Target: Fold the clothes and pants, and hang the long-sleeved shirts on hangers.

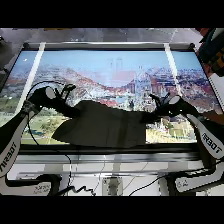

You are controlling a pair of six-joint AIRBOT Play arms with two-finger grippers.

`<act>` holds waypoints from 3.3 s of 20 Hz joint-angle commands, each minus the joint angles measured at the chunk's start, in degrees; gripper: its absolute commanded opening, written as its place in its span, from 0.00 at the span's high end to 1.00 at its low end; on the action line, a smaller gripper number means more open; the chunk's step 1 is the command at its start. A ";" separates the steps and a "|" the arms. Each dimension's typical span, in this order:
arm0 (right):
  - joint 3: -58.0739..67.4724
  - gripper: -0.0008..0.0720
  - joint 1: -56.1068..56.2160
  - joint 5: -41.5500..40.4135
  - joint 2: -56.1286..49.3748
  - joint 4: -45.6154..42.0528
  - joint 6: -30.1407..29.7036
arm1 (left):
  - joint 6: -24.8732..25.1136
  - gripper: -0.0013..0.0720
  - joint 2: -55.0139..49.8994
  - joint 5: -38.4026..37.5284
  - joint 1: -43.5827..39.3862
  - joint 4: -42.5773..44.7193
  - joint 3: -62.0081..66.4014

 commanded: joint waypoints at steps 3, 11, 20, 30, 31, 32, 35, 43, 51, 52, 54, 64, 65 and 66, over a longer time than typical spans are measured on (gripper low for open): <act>10.08 0.95 1.51 -2.43 4.09 -5.92 4.59 | -0.07 0.02 0.96 0.20 0.46 4.83 2.56; 32.00 0.95 -18.43 15.13 15.72 -29.49 28.15 | -0.02 0.04 12.33 1.11 0.44 13.29 9.29; 36.63 0.95 -53.42 33.48 30.27 -38.80 53.72 | -0.04 0.04 18.27 1.09 0.44 13.25 9.29; 36.63 0.95 -71.91 35.21 39.63 -38.53 66.31 | -0.04 0.04 18.27 1.09 0.42 13.03 9.29; 36.63 0.95 -71.91 36.63 39.58 -38.49 65.09 | -0.02 0.04 18.27 1.09 0.42 13.03 9.27; 36.63 0.95 -71.91 37.53 39.58 -38.49 64.59 | -0.04 0.04 18.27 1.09 0.42 13.03 9.27; 36.63 0.58 -71.91 38.60 39.58 -38.49 64.65 | -0.02 0.04 18.27 1.09 0.42 13.03 9.27; 36.46 0.25 -71.67 33.57 39.58 -37.97 64.59 | -0.04 0.04 18.27 1.09 0.42 13.03 9.27; 28.87 0.95 -64.24 26.88 38.27 -22.16 43.52 | -0.02 0.04 18.27 1.09 0.42 13.03 9.27; 27.63 0.95 -59.71 26.49 38.05 -22.08 41.11 | -0.02 0.04 18.27 1.07 0.42 13.03 9.27; 26.23 0.95 -48.98 24.33 37.66 -24.81 36.00 | -0.02 0.04 18.27 1.09 0.42 13.03 9.27; 26.12 0.95 -8.74 9.03 37.44 -39.19 27.52 | -0.02 0.04 18.27 1.07 0.42 13.05 9.27; 26.10 0.95 -8.17 9.05 37.48 -39.17 27.54 | -0.02 0.04 18.27 1.07 0.42 13.05 9.27; 26.12 0.95 -8.17 9.05 37.48 -39.15 27.54 | -0.02 0.04 18.27 1.07 0.42 13.05 9.27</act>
